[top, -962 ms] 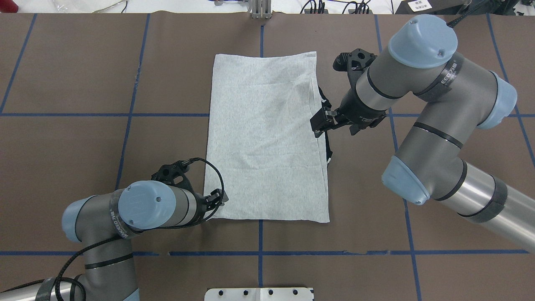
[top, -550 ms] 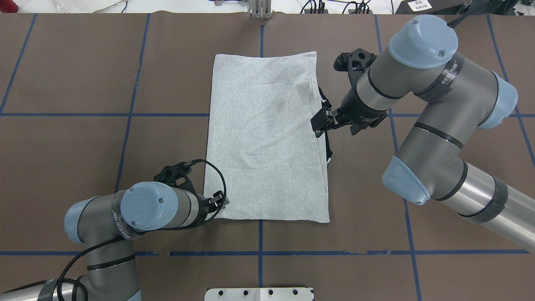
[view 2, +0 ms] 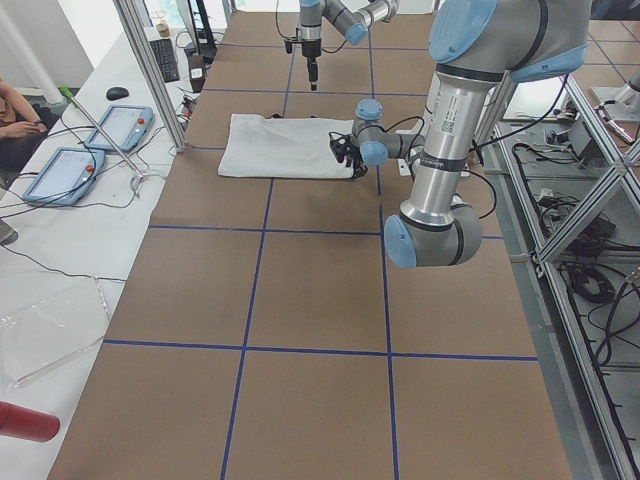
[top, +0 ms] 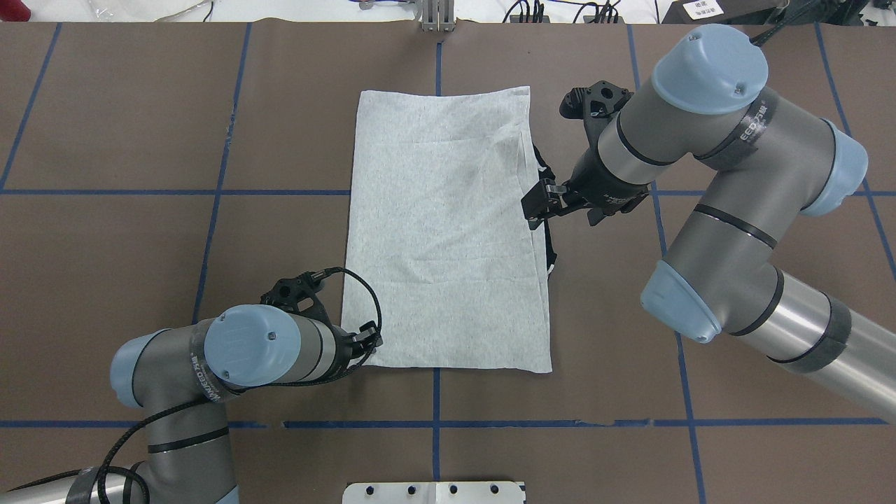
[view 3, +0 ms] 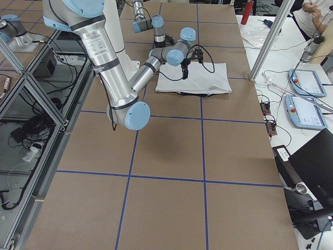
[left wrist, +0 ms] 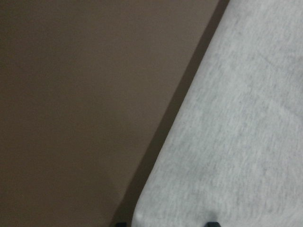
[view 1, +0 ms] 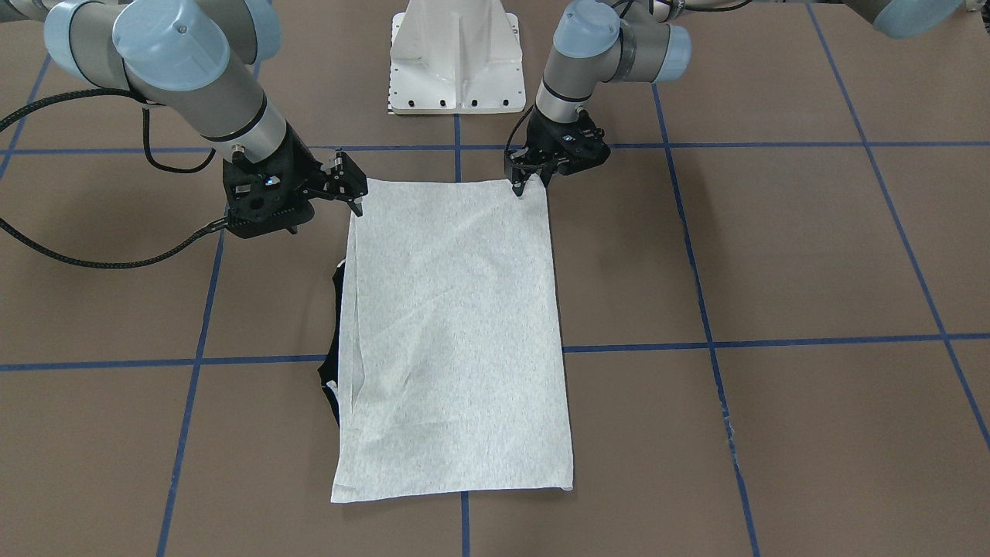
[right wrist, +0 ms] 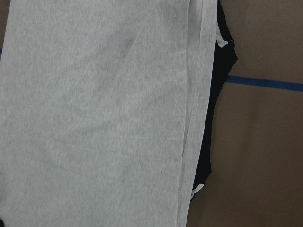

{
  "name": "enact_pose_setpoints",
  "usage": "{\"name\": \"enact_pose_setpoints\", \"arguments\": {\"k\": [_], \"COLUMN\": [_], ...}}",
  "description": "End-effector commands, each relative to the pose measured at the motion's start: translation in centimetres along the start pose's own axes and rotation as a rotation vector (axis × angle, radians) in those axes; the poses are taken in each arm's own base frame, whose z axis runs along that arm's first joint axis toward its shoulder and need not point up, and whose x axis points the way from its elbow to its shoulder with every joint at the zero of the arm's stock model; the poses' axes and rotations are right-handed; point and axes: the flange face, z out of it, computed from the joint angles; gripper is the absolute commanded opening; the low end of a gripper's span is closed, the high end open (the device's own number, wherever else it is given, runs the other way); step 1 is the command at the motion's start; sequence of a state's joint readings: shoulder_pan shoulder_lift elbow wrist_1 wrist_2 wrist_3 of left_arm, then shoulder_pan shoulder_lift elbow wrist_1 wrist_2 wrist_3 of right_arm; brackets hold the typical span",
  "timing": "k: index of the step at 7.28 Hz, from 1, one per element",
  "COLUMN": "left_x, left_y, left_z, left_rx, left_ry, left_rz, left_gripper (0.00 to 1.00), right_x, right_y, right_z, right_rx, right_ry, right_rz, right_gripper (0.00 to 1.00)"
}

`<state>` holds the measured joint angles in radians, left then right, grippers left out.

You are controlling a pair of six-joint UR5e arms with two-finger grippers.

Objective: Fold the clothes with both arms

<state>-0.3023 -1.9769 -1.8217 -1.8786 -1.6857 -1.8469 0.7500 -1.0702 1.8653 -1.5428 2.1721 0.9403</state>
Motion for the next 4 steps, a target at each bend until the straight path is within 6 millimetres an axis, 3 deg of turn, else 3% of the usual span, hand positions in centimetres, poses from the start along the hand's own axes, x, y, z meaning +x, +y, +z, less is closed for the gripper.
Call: {"name": "enact_pose_setpoints", "arguments": {"k": [1, 2, 3, 4], "left_x": [-0.01, 0.0, 0.07, 0.23], "left_y": [0.0, -0.02, -0.06, -0.06], "left_z": [0.04, 0.04, -0.13, -0.51], "left_rx": [0.0, 0.002, 0.001, 0.0], "left_ry": [-0.001, -0.001, 0.002, 0.01], "left_rz": [0.0, 0.0, -0.001, -0.001], "left_gripper": [0.56, 0.4, 0.08, 0.0], "right_x": [0.04, -0.05, 0.04, 0.03], "right_y": [-0.01, -0.02, -0.01, 0.0], "right_z": [0.01, -0.03, 0.01, 0.01], "right_rx": [0.001, 0.0, 0.001, 0.0], "right_ry": [0.001, 0.0, 0.001, 0.001], "right_rz": [0.001, 0.0, 0.001, 0.001], "right_gripper": [1.0, 1.0, 1.0, 1.0]}}
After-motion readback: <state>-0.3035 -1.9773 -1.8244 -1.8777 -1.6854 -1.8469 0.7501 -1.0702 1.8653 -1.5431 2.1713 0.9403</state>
